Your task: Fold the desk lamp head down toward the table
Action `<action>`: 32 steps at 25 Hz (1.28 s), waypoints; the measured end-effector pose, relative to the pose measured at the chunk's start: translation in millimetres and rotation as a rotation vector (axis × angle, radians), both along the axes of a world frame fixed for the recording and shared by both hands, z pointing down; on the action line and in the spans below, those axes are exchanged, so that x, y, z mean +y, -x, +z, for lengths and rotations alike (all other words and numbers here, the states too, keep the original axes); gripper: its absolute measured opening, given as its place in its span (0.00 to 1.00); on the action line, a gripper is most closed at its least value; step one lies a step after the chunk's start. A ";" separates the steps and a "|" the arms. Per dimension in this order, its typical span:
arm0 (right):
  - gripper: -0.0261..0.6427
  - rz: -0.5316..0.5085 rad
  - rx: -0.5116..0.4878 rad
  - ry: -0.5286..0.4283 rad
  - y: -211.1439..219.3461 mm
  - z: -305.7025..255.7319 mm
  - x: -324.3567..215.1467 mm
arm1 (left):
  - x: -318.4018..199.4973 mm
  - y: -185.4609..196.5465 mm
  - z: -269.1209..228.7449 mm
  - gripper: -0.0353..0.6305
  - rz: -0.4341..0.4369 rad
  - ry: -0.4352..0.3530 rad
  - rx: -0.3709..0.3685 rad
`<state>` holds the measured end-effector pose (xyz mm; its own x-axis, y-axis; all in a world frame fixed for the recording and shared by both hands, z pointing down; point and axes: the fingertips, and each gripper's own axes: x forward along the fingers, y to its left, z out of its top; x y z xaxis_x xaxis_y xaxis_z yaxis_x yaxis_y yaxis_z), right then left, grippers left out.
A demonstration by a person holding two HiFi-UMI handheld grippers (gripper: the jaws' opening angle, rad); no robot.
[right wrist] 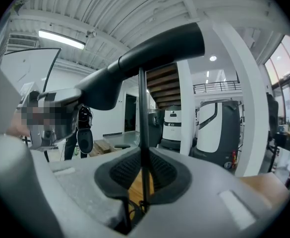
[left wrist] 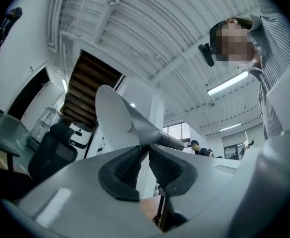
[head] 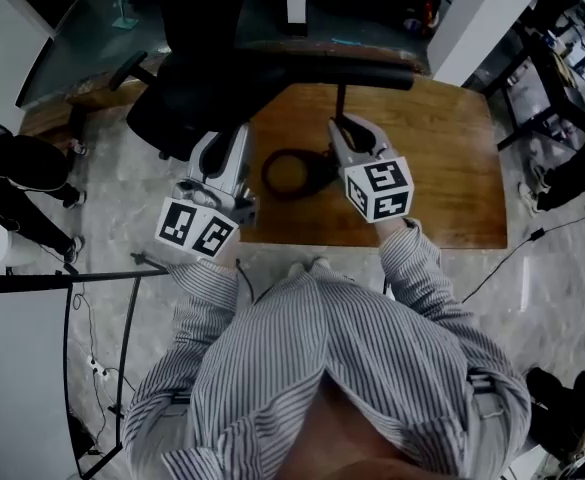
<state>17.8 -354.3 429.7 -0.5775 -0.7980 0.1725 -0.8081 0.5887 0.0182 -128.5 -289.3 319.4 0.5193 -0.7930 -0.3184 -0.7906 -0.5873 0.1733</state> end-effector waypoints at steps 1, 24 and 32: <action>0.10 0.001 -0.001 0.000 0.1 -0.6 -0.3 | -0.6 -4.2 10.1 0.14 0.013 0.028 0.013; 0.10 0.007 -0.009 -0.001 1.2 0.4 1.5 | -5.2 -95.7 95.0 0.09 0.252 0.261 0.343; 0.11 -0.018 -0.001 -0.041 -5.6 -6.9 10.4 | -4.7 -102.1 100.2 0.16 0.207 0.243 0.215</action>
